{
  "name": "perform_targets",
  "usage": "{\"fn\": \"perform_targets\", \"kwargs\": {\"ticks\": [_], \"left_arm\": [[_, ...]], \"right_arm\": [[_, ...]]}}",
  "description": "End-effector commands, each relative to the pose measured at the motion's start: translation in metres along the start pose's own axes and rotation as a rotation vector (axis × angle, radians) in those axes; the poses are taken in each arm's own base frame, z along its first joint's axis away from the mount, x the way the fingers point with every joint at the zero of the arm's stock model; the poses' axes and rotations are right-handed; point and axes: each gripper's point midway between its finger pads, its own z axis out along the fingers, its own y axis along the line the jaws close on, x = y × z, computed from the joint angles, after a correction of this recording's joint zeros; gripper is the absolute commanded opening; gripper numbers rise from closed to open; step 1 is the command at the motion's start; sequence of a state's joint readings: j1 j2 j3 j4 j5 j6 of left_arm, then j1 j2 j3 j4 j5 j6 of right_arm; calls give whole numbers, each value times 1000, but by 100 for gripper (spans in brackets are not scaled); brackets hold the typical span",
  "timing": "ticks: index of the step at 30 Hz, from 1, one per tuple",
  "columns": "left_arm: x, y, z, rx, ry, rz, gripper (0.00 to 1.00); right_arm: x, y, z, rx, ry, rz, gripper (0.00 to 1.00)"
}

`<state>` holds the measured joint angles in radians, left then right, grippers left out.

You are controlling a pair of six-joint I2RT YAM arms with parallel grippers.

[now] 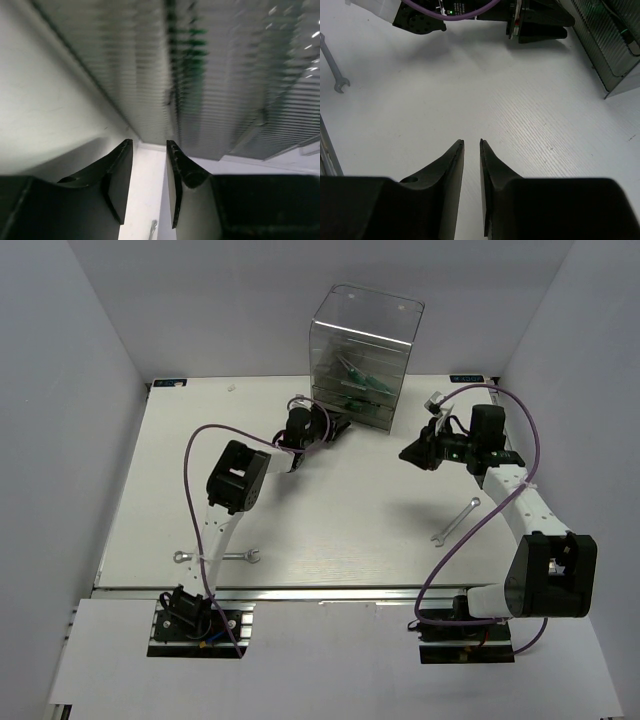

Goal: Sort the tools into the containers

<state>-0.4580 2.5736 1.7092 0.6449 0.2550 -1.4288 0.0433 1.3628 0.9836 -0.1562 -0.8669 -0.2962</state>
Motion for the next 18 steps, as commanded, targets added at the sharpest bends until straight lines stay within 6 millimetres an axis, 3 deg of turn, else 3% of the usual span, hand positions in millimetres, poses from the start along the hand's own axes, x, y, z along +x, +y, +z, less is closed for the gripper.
{"fn": "perform_targets", "kwargs": {"ticks": [1,5,18], "left_arm": [[-13,-46,4,137,-53,11,42],[-12,-42,2,150,-54,2,37],[-16,-33,13,136,-72,-10,38]], "right_arm": [[-6,1,-4,3,-28,-34,25],[-2,-1,-3,7,-21,-31,25],[2,-5,-4,21,-7,-34,26]]}}
